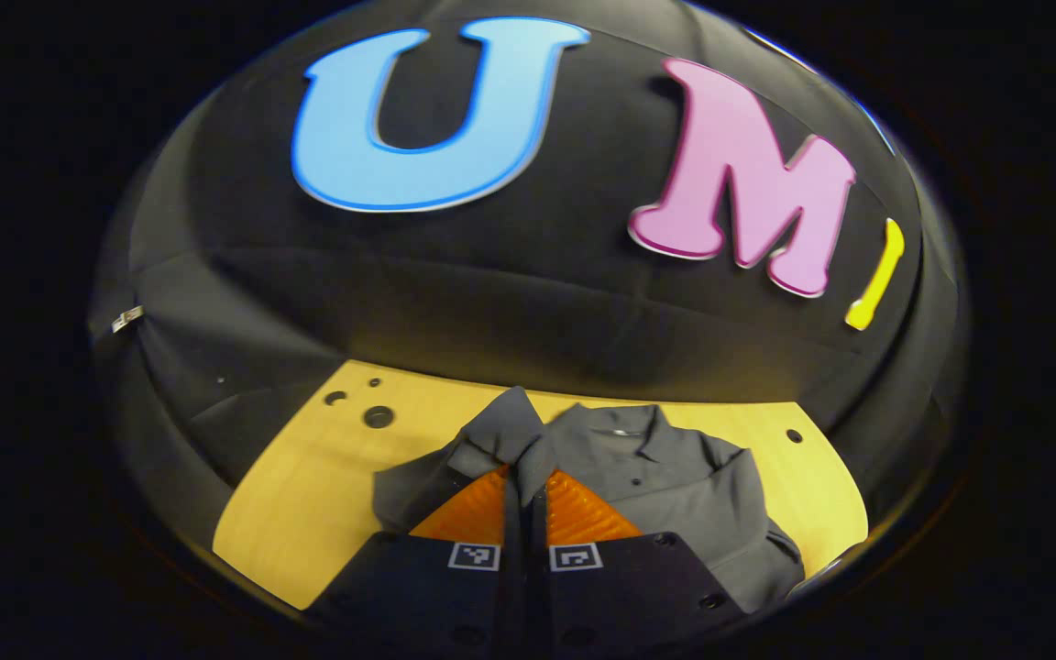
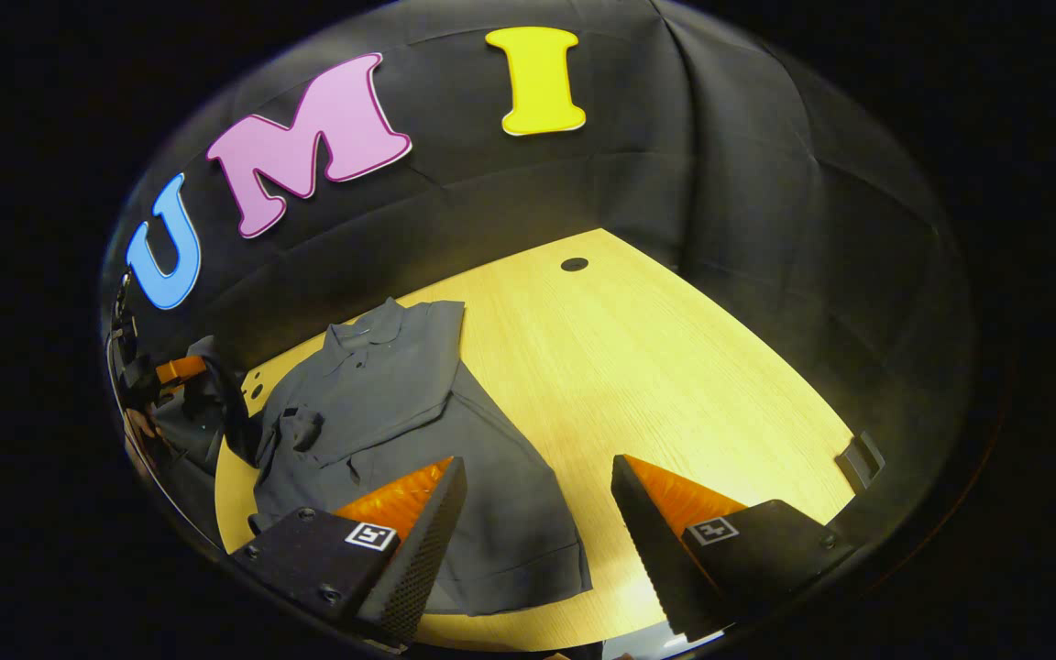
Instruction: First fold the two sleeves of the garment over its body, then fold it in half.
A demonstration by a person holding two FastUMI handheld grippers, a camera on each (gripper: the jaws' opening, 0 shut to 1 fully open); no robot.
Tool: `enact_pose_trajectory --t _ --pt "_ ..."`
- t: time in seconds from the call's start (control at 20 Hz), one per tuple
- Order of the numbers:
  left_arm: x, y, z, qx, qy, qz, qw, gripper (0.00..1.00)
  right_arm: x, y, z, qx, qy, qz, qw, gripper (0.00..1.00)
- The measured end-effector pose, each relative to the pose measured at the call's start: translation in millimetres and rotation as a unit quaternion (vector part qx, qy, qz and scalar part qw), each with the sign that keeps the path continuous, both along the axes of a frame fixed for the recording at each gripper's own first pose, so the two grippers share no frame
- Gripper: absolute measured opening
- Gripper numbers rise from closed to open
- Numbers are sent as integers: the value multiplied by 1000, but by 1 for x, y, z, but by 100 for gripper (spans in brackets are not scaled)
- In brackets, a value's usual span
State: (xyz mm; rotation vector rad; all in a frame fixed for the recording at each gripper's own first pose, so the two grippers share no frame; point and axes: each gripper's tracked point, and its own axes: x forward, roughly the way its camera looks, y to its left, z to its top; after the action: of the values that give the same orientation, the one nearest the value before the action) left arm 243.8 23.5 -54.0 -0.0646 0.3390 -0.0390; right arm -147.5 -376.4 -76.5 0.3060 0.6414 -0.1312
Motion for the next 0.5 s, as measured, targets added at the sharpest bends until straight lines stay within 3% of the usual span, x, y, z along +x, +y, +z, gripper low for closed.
enact_pose_trajectory --t 0.5 --pt "40 -174 -44 -20 36 -116 992 5 -16 -31 -24 20 44 -17 999 99"
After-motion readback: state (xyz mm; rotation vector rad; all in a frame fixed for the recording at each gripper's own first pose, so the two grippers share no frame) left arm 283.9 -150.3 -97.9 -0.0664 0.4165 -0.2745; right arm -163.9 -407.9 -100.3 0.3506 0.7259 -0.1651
